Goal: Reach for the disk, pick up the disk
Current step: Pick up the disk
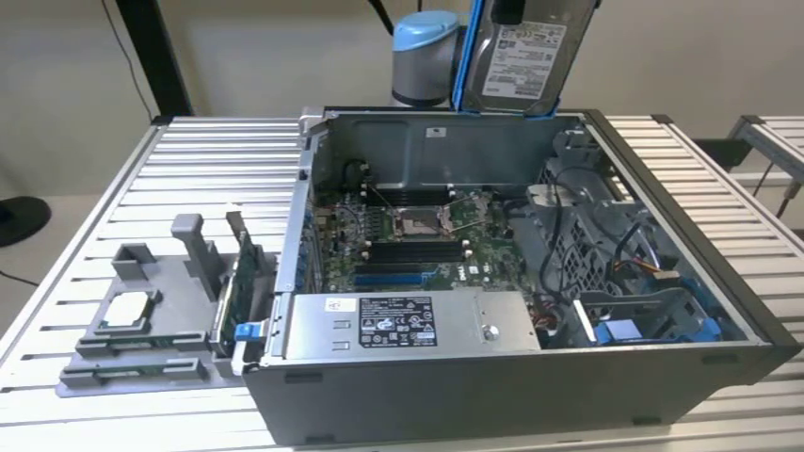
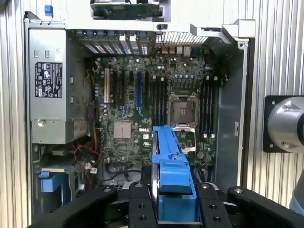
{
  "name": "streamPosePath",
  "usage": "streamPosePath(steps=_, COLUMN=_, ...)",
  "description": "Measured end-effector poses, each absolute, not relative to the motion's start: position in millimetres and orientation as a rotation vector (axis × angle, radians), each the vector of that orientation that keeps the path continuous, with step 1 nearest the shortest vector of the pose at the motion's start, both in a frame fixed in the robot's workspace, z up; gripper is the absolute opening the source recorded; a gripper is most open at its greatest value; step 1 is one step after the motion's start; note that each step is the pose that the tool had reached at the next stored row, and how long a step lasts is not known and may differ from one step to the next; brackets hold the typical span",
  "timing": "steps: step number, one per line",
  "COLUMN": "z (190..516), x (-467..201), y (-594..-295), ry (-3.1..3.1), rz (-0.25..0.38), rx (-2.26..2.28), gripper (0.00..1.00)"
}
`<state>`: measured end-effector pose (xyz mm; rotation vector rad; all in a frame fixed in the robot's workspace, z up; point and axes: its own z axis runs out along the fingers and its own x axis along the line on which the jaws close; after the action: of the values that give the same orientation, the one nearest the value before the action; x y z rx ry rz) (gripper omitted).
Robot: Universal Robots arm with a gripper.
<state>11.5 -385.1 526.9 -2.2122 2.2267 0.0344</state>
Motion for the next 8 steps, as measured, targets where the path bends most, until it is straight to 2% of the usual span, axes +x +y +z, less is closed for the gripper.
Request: streamPosePath(steps=8, z=526.9, x=29.8, y=-398.7, ry=2.230, rz=0.042, rx=-2.216, gripper=0.00)
